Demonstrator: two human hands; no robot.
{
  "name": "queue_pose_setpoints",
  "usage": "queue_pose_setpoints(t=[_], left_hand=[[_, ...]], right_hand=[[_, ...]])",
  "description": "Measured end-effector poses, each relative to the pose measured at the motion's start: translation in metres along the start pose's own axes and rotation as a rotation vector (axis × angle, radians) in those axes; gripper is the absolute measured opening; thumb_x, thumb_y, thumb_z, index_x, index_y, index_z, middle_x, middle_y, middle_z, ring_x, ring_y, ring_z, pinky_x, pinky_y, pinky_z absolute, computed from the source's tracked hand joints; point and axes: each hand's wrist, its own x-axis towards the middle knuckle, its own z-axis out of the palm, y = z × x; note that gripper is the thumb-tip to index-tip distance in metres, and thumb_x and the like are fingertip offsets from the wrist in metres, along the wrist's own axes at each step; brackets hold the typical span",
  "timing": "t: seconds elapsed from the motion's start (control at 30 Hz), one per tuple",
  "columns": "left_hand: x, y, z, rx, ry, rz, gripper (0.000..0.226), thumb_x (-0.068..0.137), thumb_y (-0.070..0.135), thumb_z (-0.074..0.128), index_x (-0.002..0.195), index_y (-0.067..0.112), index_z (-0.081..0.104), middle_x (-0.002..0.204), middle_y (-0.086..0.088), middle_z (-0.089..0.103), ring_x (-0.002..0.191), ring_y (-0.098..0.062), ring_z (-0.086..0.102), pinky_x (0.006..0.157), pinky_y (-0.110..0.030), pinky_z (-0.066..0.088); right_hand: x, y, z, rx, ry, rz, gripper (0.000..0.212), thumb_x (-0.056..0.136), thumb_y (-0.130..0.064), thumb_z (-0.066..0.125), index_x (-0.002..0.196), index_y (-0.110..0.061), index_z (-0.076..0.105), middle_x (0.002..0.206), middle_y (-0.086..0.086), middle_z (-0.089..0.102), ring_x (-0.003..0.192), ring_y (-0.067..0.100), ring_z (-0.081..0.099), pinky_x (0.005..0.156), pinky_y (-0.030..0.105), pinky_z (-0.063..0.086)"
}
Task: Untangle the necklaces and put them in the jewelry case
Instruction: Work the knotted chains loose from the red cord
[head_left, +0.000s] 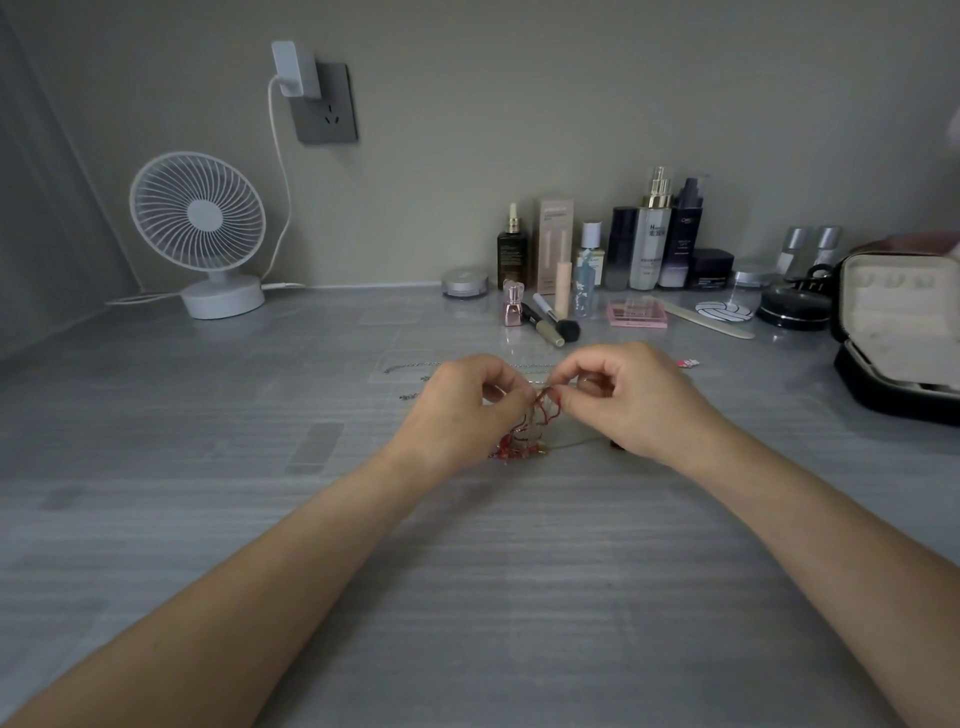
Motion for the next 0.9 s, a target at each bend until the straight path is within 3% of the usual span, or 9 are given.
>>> queue_pose_setpoints(t=[0.13,0.23,0.37,0.5,0.6,0.73,0.9], left_hand=[[-0.0003,-0.0001,-0.0002,-0.018,0.019,0.007,0.025,0.083,0.014,0.062,0.064,0.029,0.057,0.068,0.015,0.059,0.062,0.010,0.053,0.056,-0.004,0.040],[-0.0010,0.0006,-0.0001,-0.036,0.014,0.024,0.023,0.083,0.013,0.061,0.066,0.029,0.058,0.069,0.014,0.059,0.064,0.006,0.054,0.058,-0.005,0.042],[-0.0025,0.0018,0.0008,-0.040,-0.007,0.033,0.023,0.084,0.014,0.062,0.067,0.029,0.058,0.069,0.014,0.059,0.068,0.001,0.054,0.062,-0.009,0.043],[-0.0013,0.0022,0.0000,-0.045,0.017,0.020,0.025,0.084,0.013,0.062,0.065,0.029,0.058,0.068,0.015,0.059,0.064,0.006,0.054,0.060,-0.005,0.042],[-0.0007,0.0016,-0.0005,-0.038,0.015,0.028,0.024,0.083,0.014,0.063,0.066,0.030,0.059,0.070,0.013,0.061,0.070,0.000,0.056,0.069,-0.015,0.046],[-0.0006,0.0020,-0.0018,-0.045,0.015,0.031,0.026,0.082,0.013,0.065,0.064,0.030,0.060,0.067,0.014,0.061,0.066,-0.001,0.055,0.068,-0.016,0.045],[-0.0002,0.0013,-0.0017,-0.061,0.047,-0.036,0.025,0.085,0.015,0.063,0.065,0.030,0.057,0.070,0.010,0.063,0.070,-0.007,0.059,0.064,-0.017,0.047]], right_hand=[[-0.0007,0.0013,-0.0006,-0.092,-0.028,0.025,0.014,0.081,-0.019,0.065,0.077,-0.033,0.065,0.070,-0.011,0.058,0.056,-0.012,0.049,0.051,0.005,0.036],[-0.0015,-0.0021,-0.0011,-0.057,-0.036,0.006,0.009,0.084,-0.020,0.062,0.086,-0.026,0.068,0.081,-0.012,0.060,0.057,-0.018,0.049,0.053,0.002,0.035],[-0.0013,-0.0056,0.0014,-0.044,-0.043,-0.037,0.004,0.083,-0.025,0.066,0.080,-0.025,0.068,0.079,-0.013,0.061,0.059,-0.016,0.050,0.054,0.003,0.035],[-0.0015,-0.0034,0.0041,-0.058,-0.073,0.000,0.004,0.081,-0.028,0.067,0.079,-0.025,0.069,0.074,-0.013,0.060,0.056,-0.011,0.049,0.052,0.005,0.036],[-0.0020,-0.0039,0.0057,-0.043,-0.106,0.017,0.009,0.078,-0.034,0.068,0.081,-0.026,0.070,0.073,-0.012,0.062,0.052,-0.005,0.049,0.049,0.009,0.035],[-0.0022,-0.0061,0.0061,-0.004,-0.100,0.028,0.005,0.078,-0.027,0.070,0.076,-0.022,0.070,0.064,-0.012,0.058,0.048,-0.007,0.048,0.047,0.008,0.035],[-0.0010,-0.0050,0.0049,-0.020,-0.078,0.042,0.012,0.076,-0.025,0.070,0.068,-0.031,0.063,0.062,-0.013,0.056,0.049,-0.005,0.048,0.046,0.009,0.035]])
